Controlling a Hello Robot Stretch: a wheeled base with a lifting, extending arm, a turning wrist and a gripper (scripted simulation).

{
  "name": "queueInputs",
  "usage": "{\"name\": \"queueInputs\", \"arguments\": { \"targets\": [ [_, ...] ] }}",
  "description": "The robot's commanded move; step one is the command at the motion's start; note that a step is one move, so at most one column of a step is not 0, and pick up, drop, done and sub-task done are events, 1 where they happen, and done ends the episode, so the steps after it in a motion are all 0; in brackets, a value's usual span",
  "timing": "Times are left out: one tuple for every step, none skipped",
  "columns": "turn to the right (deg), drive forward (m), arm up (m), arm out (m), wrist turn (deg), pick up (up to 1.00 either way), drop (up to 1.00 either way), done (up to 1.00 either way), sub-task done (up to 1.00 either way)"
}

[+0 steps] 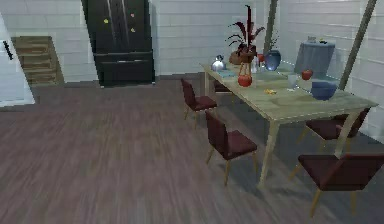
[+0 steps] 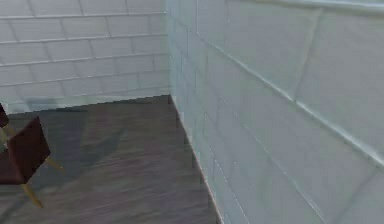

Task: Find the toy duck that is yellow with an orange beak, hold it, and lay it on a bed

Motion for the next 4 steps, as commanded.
{"name": "queueInputs", "arguments": {
  "targets": [
    [27.0, 0.0, 0.0, 0.0, 0.0, 0.0, 0.0, 0.0, 0.0],
    [0.0, 0.2, 0.0, 0.0, 0.0, 0.0, 0.0, 0.0, 0.0],
    [-45.0, 0.0, 0.0, 0.0, 0.0, 0.0, 0.0, 0.0, 0.0],
    [-3.0, 0.0, 0.0, 0.0, 0.0, 0.0, 0.0, 0.0, 0.0]
  ]
}}
